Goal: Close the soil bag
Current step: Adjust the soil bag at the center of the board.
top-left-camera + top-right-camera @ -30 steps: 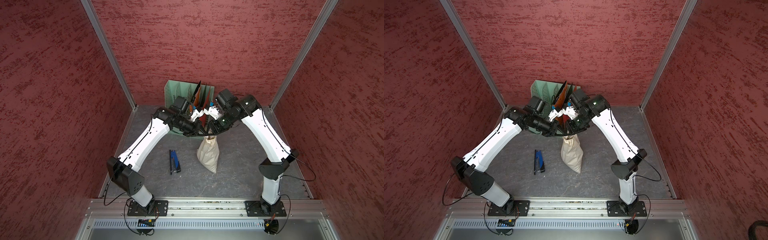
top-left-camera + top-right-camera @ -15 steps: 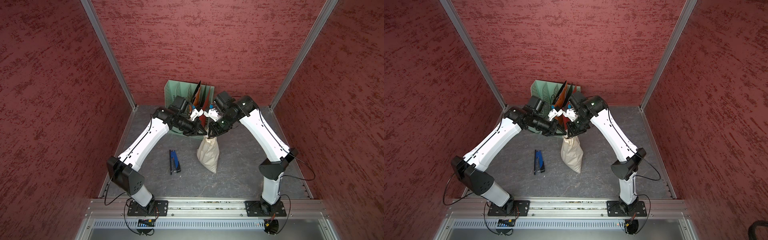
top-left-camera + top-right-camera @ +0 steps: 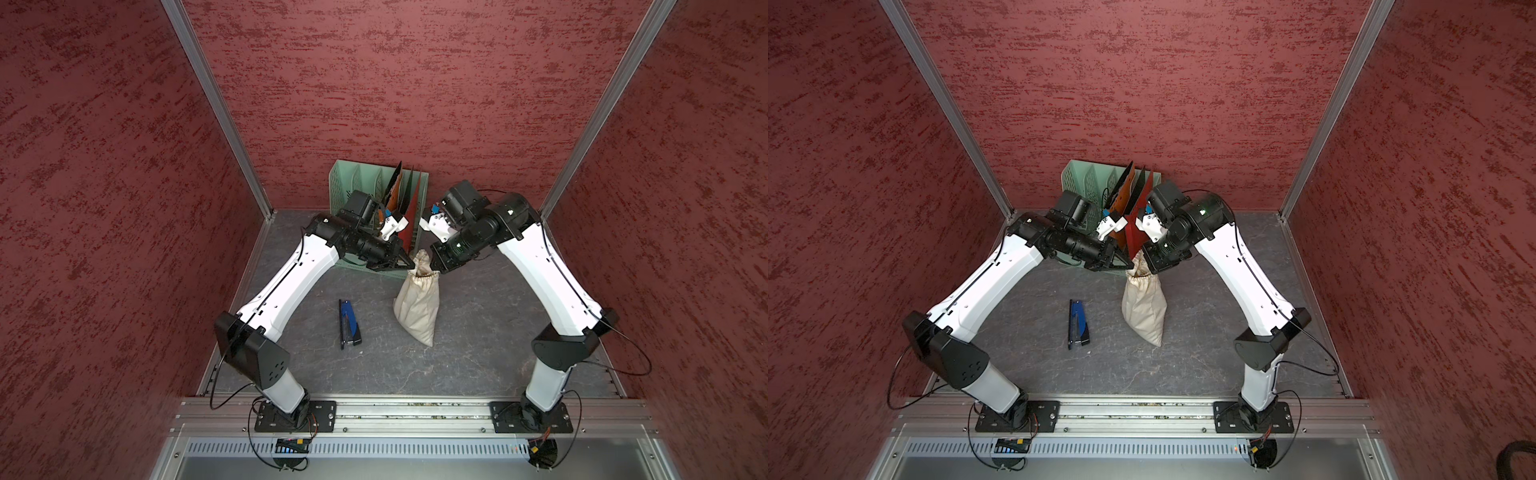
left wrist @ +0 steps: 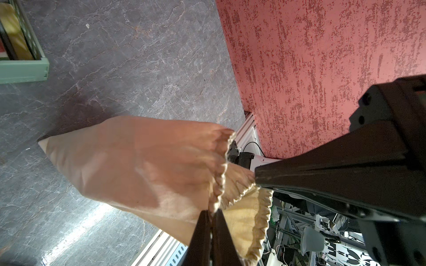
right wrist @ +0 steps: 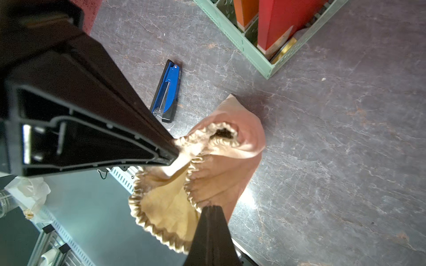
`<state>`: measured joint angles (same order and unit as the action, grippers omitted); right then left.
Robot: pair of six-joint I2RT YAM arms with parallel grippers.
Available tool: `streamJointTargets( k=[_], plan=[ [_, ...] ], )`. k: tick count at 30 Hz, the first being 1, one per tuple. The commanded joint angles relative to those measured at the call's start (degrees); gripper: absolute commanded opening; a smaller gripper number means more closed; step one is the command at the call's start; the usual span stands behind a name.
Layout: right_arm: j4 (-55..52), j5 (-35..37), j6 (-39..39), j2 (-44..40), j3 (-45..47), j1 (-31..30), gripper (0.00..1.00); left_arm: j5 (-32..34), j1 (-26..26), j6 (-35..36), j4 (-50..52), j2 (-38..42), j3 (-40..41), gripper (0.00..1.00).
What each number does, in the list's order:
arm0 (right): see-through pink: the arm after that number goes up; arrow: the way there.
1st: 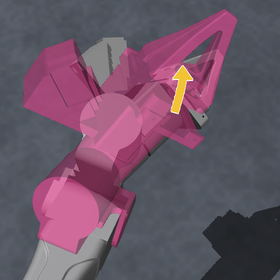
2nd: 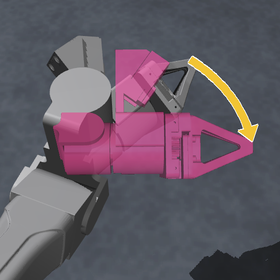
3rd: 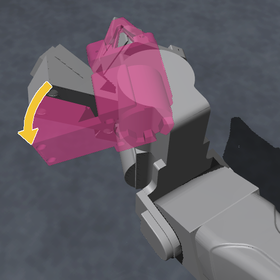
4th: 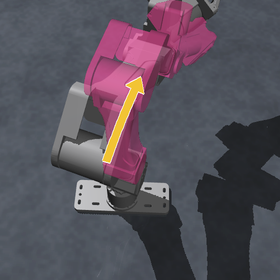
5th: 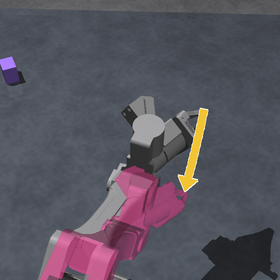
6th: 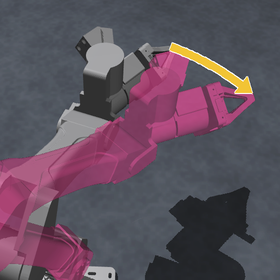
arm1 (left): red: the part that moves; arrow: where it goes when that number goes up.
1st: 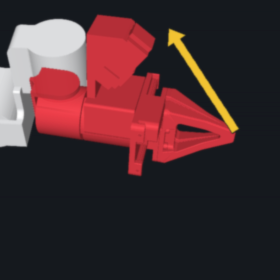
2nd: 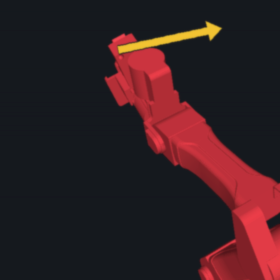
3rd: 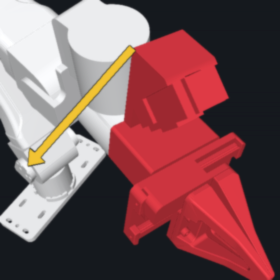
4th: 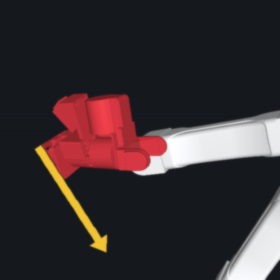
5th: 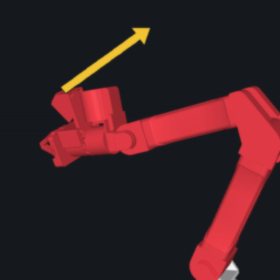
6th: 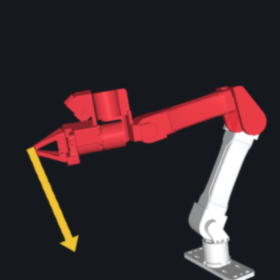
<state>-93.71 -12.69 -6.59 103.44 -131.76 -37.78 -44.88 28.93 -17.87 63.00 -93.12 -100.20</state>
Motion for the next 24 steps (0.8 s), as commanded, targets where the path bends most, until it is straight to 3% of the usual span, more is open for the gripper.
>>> streamJointTargets(
  k=[1,5,15,20,24],
  plan=[
    [4.3,3.7,-1.4,-4.2,3.4,-0.4,0.0,0.8,-0.1,-0.7,0.2,-0.8,-1.6,0.03],
    [11.3,4.8,-4.4,-8.3,9.1,0.2,0.0,2.3,-0.5,-1.7,0.5,-0.3,-1.6,0.02],
    [16.3,11.4,-11.2,-14.4,14.2,3.2,0.0,3.4,-0.8,-3.2,1.0,0.4,-1.9,0.02],
    [26.2,11.4,-15.0,-18.9,20.1,4.0,0.0,4.9,-0.9,-6.8,-0.6,1.0,-3.1,0.03],
    [27.6,15.9,-16.7,-19.1,20.4,4.6,0.0,5.8,-0.6,-10.6,-3.3,2.9,-2.2,0.03]
  ],
)
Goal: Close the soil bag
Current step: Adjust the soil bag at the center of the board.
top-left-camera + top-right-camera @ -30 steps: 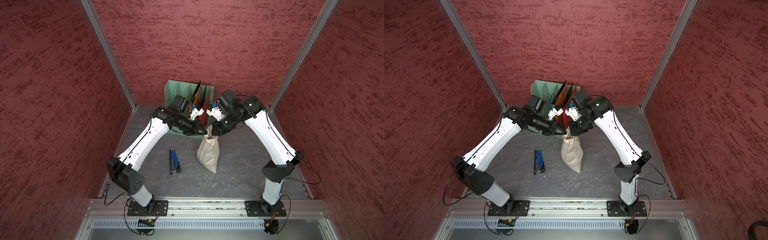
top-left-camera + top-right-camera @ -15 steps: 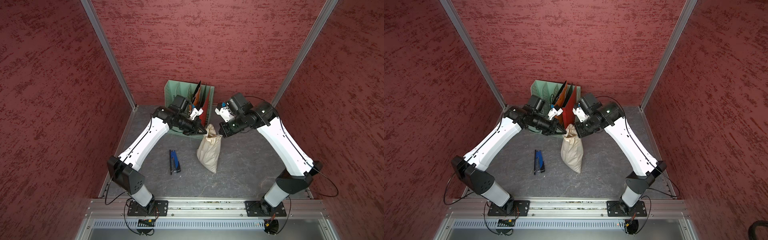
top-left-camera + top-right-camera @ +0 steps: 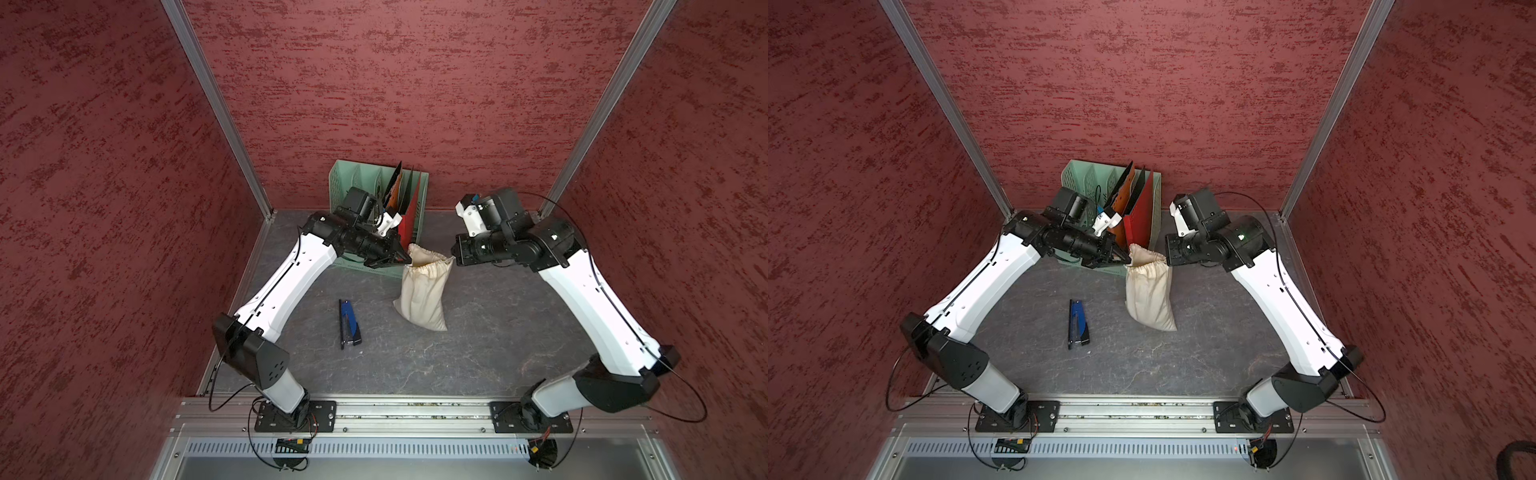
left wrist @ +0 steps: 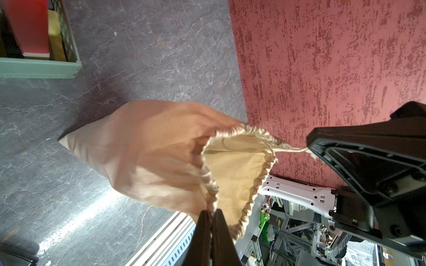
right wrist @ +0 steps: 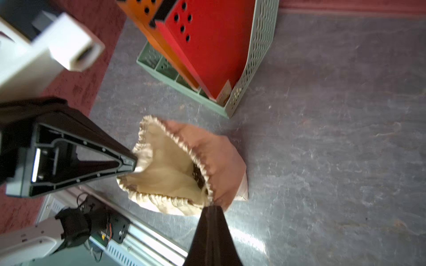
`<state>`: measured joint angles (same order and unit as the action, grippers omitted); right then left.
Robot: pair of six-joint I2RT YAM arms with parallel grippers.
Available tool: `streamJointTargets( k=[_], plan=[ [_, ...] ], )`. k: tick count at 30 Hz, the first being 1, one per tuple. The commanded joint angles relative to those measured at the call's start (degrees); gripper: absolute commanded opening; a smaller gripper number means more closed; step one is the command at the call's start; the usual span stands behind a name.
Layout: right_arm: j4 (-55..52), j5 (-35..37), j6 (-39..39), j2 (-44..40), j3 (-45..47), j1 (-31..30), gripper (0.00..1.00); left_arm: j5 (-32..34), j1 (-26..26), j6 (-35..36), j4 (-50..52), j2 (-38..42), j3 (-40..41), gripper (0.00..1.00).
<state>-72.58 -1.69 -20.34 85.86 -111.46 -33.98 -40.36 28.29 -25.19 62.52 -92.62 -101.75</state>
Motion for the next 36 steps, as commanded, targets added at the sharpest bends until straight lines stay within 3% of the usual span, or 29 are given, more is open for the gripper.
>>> streamJointTargets(
  k=[1,9,13,16,19,22,27,36],
  plan=[
    [6.3,5.3,-3.3,-1.6,0.6,0.9,0.0,1.3,0.2,-4.0,-3.8,2.9,0.2,0.03],
    [12.9,-0.6,-11.1,-11.2,22.3,0.9,0.0,1.3,5.1,-6.3,-12.5,6.0,11.5,0.01],
    [12.9,-0.7,-13.0,-15.0,27.5,0.9,0.0,1.6,5.8,-7.9,-14.9,7.6,15.9,0.02],
    [10.7,-0.9,-11.9,-16.3,26.8,0.8,0.03,1.6,5.9,-7.7,-14.8,7.9,16.1,0.02],
    [8.1,-2.6,-9.7,-16.5,24.9,0.9,0.3,1.5,5.9,-7.3,-14.7,7.4,15.6,0.02],
    [5.1,-2.5,-7.5,-16.1,21.4,0.9,0.45,1.3,6.1,-7.4,-15.0,6.6,15.0,0.02],
    [4.1,-4.8,-2.4,-13.4,15.5,0.9,0.48,1.6,6.6,-7.3,-14.8,6.8,15.0,0.02],
    [-2.2,-9.6,4.2,-3.2,8.1,0.9,0.42,1.6,6.6,-7.0,-14.1,7.7,15.5,0.01]
  ],
)
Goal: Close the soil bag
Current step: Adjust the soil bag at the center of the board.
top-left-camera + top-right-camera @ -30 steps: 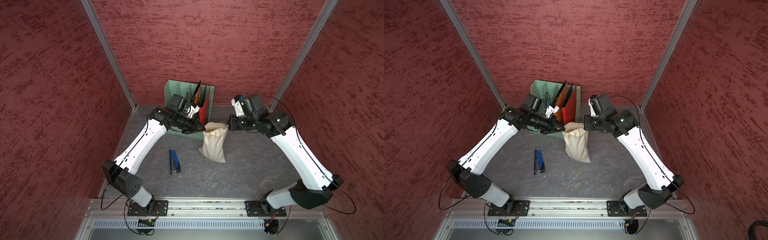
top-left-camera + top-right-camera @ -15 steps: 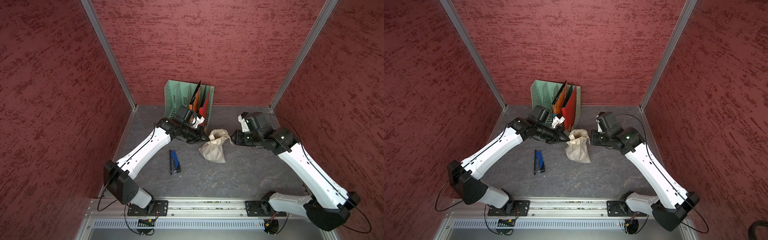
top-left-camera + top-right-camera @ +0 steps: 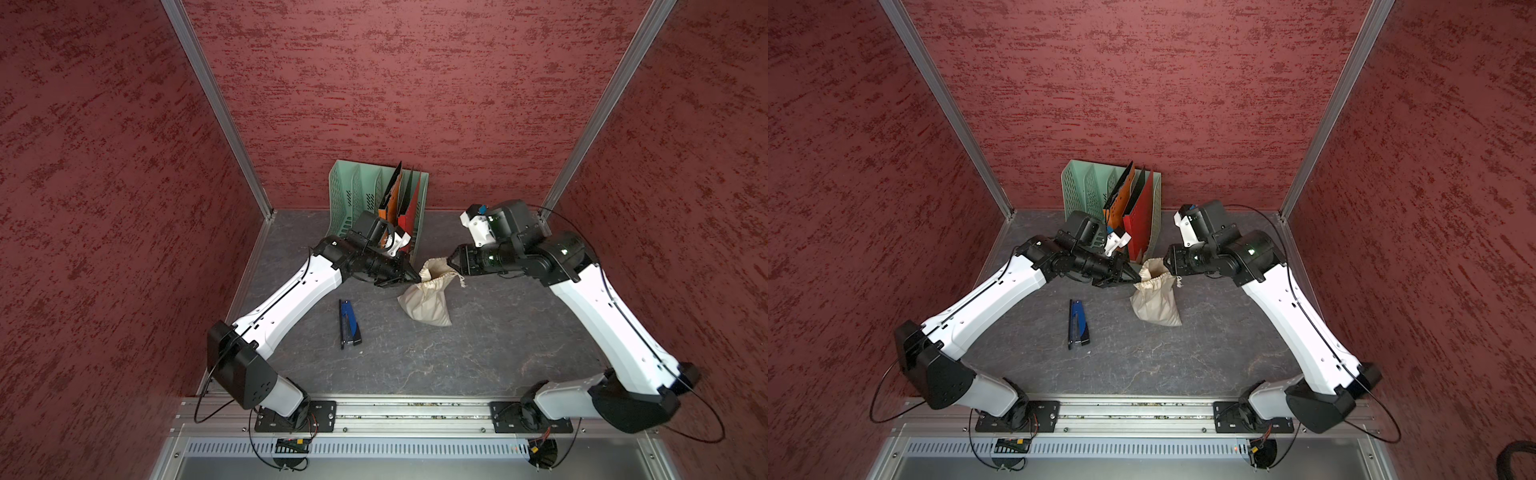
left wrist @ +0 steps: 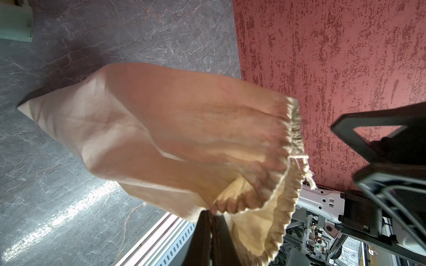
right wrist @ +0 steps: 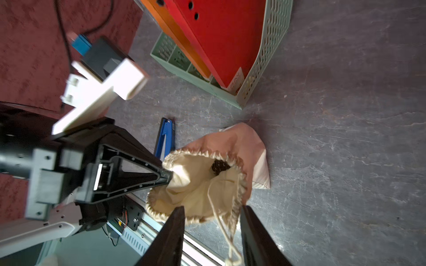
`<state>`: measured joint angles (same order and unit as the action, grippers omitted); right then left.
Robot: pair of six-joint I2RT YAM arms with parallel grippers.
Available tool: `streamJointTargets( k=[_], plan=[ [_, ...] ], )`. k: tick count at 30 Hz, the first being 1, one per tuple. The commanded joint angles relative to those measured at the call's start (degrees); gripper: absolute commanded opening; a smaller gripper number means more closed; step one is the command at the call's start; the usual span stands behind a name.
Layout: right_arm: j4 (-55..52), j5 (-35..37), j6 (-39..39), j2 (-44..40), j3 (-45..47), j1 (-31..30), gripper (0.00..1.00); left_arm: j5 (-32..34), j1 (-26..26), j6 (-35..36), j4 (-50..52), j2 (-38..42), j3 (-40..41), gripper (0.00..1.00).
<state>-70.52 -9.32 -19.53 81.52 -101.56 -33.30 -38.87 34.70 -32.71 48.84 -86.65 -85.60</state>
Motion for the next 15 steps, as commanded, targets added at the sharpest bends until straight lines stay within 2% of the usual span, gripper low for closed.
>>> streamJointTargets(
  k=[1,6,15],
  plan=[
    [-4.8,-1.5,3.7,1.4,-2.1,0.2,0.41,0.2,0.2,0.5,-0.3,1.9,-0.5,0.01],
    [-6.1,-0.2,4.9,1.6,-2.6,0.2,0.36,0.3,0.2,0.5,-0.2,2.5,0.0,0.01],
    [-7.1,-1.0,6.0,1.6,-2.6,0.2,0.33,0.4,0.0,0.6,0.0,2.2,-0.4,0.01]
  ],
)
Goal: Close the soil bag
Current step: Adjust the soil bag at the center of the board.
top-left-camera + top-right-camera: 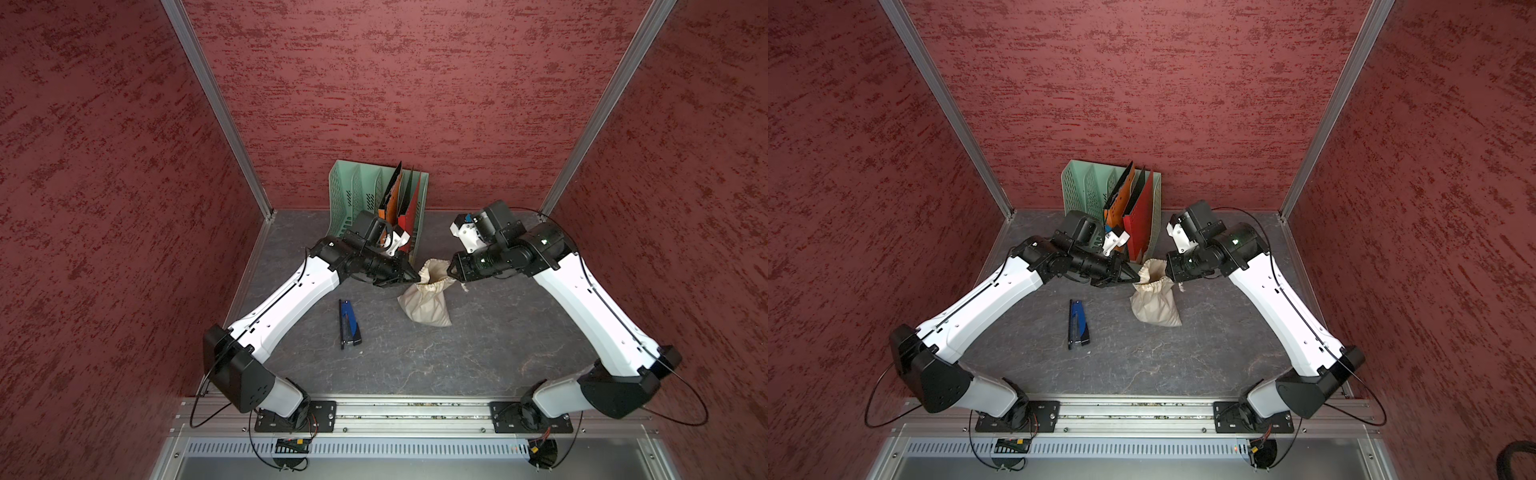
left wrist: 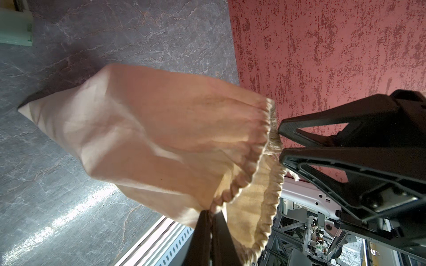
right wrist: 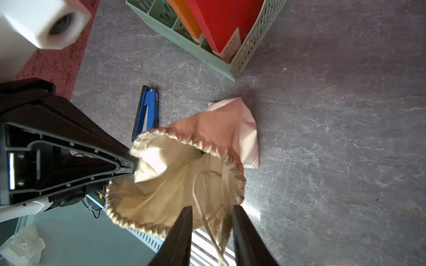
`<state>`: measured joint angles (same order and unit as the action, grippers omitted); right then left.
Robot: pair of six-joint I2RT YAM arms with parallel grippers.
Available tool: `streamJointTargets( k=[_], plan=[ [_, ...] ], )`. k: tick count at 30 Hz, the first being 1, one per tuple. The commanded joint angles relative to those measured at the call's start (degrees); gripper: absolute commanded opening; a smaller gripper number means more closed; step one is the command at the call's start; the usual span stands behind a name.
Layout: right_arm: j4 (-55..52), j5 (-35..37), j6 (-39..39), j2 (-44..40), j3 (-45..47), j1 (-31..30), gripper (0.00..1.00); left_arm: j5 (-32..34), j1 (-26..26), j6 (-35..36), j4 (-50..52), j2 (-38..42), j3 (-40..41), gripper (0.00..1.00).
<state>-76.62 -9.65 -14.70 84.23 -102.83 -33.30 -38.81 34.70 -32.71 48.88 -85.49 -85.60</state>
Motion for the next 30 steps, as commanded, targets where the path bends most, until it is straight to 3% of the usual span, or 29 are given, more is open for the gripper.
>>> streamJointTargets(
  k=[1,17,26,30],
  plan=[
    [-1.2,-1.1,1.3,-1.2,-1.3,0.2,0.32,0.3,0.0,0.6,-0.1,1.1,-0.4,0.01],
    [-6.0,0.9,4.0,-2.5,-0.2,0.2,0.26,0.2,-0.1,0.9,0.6,-0.6,-2.3,0.01],
    [-2.1,3.0,3.4,-1.2,0.1,0.2,0.15,0.2,-0.2,0.8,0.7,-1.0,-2.3,0.01],
    [-0.8,3.1,3.2,0.4,-0.5,0.2,0.2,0.1,-0.2,0.8,0.8,-1.1,-2.1,0.01]
  ],
)
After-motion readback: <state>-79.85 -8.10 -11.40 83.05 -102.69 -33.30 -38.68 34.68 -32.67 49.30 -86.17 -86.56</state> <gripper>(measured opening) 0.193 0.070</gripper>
